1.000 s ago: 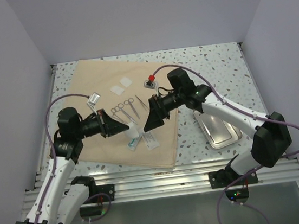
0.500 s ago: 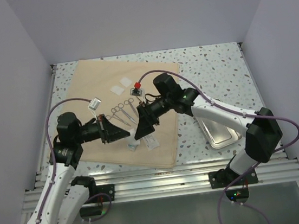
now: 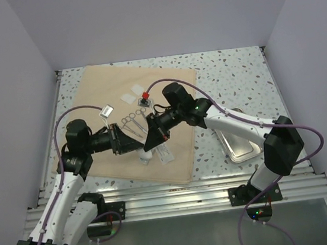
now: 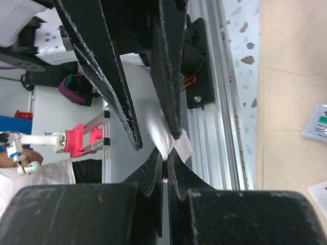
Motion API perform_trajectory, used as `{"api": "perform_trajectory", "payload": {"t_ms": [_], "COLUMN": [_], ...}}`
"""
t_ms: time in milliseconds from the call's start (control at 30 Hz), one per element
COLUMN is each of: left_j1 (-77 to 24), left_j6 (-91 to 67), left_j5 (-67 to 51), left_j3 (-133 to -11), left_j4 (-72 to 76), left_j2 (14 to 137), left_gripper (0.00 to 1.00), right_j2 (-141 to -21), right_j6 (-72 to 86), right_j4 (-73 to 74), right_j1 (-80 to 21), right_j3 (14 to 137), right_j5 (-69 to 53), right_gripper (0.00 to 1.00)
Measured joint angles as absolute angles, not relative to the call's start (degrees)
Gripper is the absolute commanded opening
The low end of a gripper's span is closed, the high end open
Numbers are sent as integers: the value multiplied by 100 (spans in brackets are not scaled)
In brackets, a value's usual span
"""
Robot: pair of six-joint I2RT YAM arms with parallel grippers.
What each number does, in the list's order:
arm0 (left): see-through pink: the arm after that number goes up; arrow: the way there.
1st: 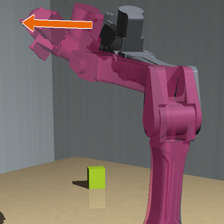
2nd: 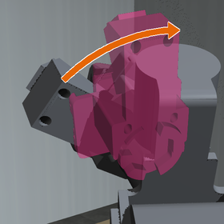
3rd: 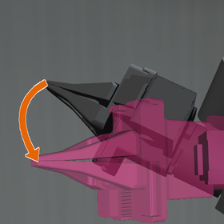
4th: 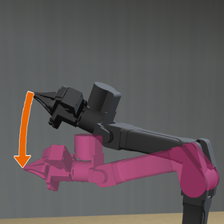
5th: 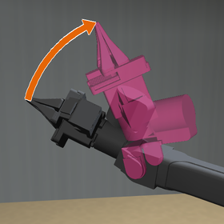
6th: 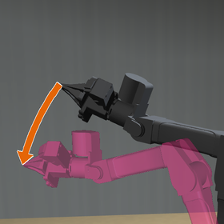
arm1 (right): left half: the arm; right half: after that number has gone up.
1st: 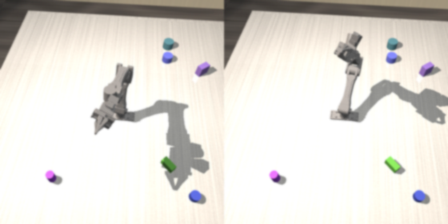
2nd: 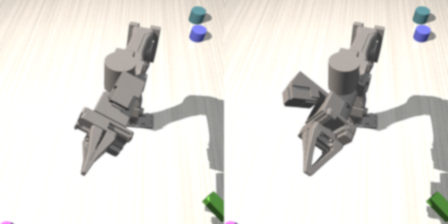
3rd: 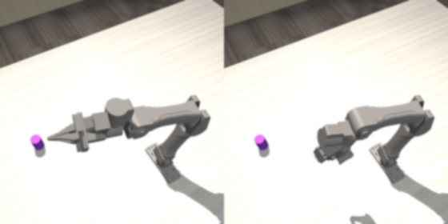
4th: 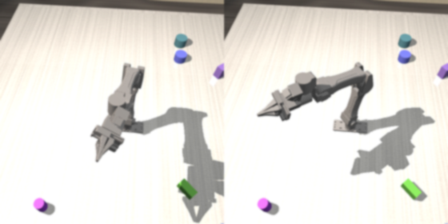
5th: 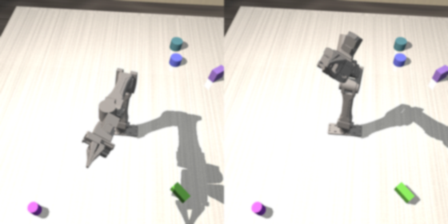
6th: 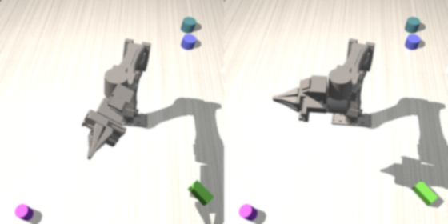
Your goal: Prepare the surgical pack
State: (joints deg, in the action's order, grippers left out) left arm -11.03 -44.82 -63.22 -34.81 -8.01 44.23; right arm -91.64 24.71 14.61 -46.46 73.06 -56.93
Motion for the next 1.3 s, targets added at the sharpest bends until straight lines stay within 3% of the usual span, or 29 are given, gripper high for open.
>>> {"api": "perform_trajectory", "payload": {"t_ms": [33, 67, 100, 267, 700, 1000, 1300], "left_j1": [-1105, -1105, -1105, -1092, -910, -598, -377], "left_j6": [-4493, -4370, -4204, -3389, -2482, -2309, -2290], "left_j5": [-6318, -6263, -6202, -5087, -1678, -1490, -1894], "left_j3": [-3492, -3555, -3673, -5028, -6552, -6698, -6724], "left_j4": [-781, -886, -998, -1911, -3194, -3236, -3100], "left_j2": [4525, 4703, 4923, 6344, 8458, 9078, 9384], "left_gripper": [68, 91, 100, 100, 100, 99, 99], "right_j2": [-9181, -9203, -9218, -9085, -8224, -7948, -8613], "right_j6": [2486, 2510, 2563, 3098, 3793, 4045, 4456], "right_j4": [1503, 1553, 1592, 1667, 2526, 2432, 1382], "right_j1": [-4635, -4617, -4584, -3898, -40, 1426, 1540], "right_j3": [7321, 7343, 7343, 6871, 5229, 4545, 3981], "right_j5": [-5575, -5437, -5299, -4681, -3468, -3415, -3686], "right_gripper": [0, 0, 0, 0, 0, 0, 0]}}
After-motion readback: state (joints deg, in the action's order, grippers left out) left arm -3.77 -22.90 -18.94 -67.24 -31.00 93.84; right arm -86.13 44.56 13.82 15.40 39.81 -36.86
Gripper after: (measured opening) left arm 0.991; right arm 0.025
